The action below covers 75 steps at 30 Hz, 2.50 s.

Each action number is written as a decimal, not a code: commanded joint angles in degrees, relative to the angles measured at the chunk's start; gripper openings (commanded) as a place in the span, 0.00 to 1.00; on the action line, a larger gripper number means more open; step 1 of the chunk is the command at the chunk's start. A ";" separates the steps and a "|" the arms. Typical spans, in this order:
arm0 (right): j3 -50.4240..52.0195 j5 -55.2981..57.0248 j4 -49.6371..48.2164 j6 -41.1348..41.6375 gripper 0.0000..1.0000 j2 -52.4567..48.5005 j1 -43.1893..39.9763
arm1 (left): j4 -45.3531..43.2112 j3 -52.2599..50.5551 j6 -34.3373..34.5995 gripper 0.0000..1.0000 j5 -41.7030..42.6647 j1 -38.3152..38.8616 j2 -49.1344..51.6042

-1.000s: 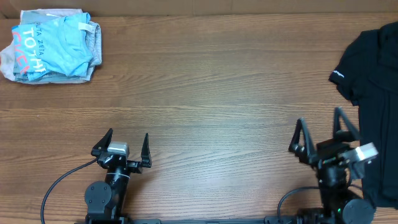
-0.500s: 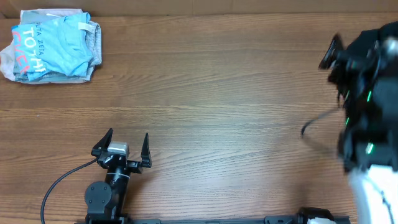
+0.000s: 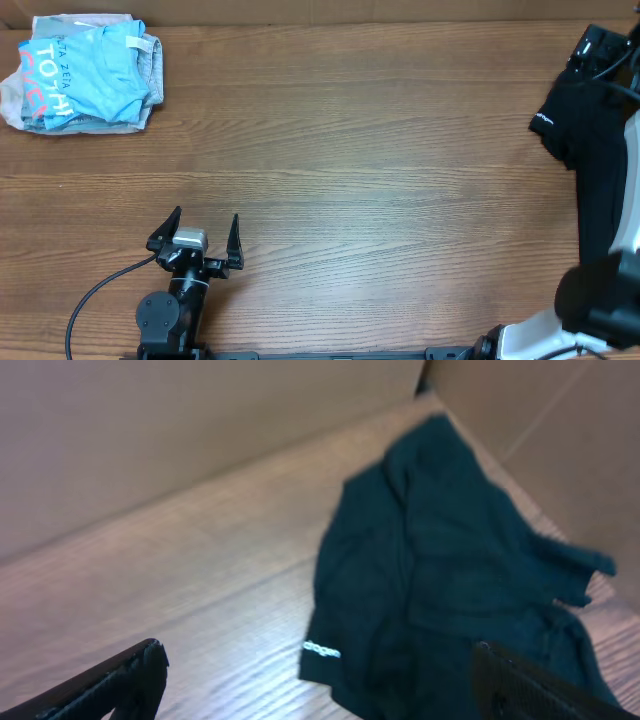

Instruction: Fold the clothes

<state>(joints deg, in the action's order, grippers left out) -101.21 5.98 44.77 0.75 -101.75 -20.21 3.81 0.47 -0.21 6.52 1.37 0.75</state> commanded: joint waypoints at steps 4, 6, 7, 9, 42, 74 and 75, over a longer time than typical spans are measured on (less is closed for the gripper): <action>-2.23 -1.55 -2.21 -1.01 1.00 -2.32 -0.20 | 0.13 -0.17 -0.70 1.00 -0.74 -0.59 -0.48; -1.92 -0.92 -4.22 -1.01 1.00 -2.54 -0.24 | 0.13 -0.17 -0.70 1.00 -0.74 -0.59 -0.48; -1.88 0.09 -4.92 -0.98 1.00 -2.82 -0.31 | 0.13 -0.17 -0.70 1.00 -0.74 -0.59 -0.48; -1.88 4.09 -5.95 -0.48 1.00 -4.09 -0.57 | 0.13 -0.17 -0.70 1.00 -0.74 -0.59 -0.48; -1.40 -3.87 2.10 -1.11 1.00 -21.42 -26.25 | 0.13 -0.17 -0.70 1.00 -0.74 -0.59 -0.48; -1.40 1.07 -17.57 6.47 0.95 -30.29 -22.67 | 0.13 -0.17 -0.70 1.00 -0.74 -0.59 -0.48; -1.40 1.05 -17.22 6.71 0.95 -30.29 -22.64 | 0.13 -0.17 -0.70 1.00 -0.74 -0.59 -0.48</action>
<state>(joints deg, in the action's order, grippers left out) -102.19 4.91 27.18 6.24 -131.63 -42.72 3.81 0.47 -0.21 6.52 1.37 0.75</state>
